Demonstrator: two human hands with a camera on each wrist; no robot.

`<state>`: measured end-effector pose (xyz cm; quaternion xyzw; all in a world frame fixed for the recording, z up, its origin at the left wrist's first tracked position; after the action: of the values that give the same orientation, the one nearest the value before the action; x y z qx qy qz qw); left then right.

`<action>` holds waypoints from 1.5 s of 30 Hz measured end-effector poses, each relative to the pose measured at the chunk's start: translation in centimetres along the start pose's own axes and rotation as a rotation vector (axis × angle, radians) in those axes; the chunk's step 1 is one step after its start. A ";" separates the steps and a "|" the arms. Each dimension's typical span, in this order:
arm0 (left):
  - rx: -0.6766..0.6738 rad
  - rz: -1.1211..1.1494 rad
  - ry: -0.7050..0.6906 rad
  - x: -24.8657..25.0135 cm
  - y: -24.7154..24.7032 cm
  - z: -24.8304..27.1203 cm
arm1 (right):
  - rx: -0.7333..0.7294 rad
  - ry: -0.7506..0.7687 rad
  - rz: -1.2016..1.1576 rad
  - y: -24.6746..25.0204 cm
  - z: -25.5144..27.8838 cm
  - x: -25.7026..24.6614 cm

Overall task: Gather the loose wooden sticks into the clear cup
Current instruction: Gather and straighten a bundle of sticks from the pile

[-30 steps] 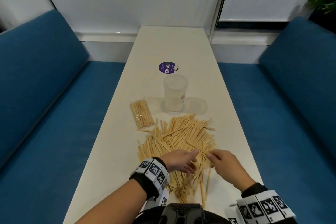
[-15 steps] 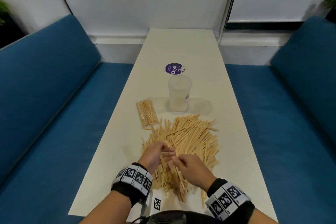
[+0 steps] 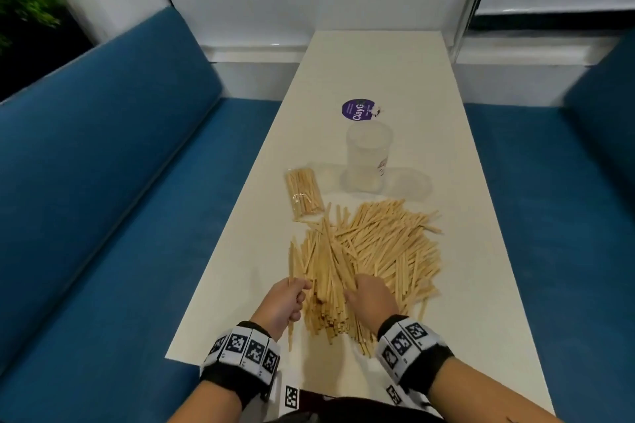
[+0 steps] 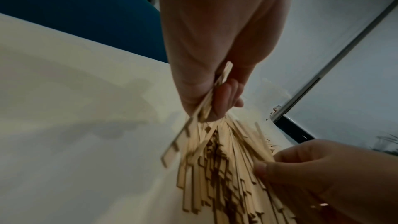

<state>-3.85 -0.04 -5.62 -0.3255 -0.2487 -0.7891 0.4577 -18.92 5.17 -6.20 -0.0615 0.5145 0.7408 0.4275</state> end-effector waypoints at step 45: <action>-0.234 0.001 0.015 2.6 -0.7 -7.7 | 0.315 -0.242 -0.156 -0.3 -1.0 0.5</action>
<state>-7.64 -6.44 -8.89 -0.3707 -0.1513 -0.8151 0.4188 -19.40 4.68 -7.15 0.0557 0.5625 0.6181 0.5463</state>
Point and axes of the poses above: each hand's wrist, its own z-axis away from the middle knuckle, its own y-axis out of the back of the hand, x = y × z, the point moved 5 cm from there along -z, towards the middle knuckle, and after that the axes turned 3 degrees about -z, right-handed, at the moved point
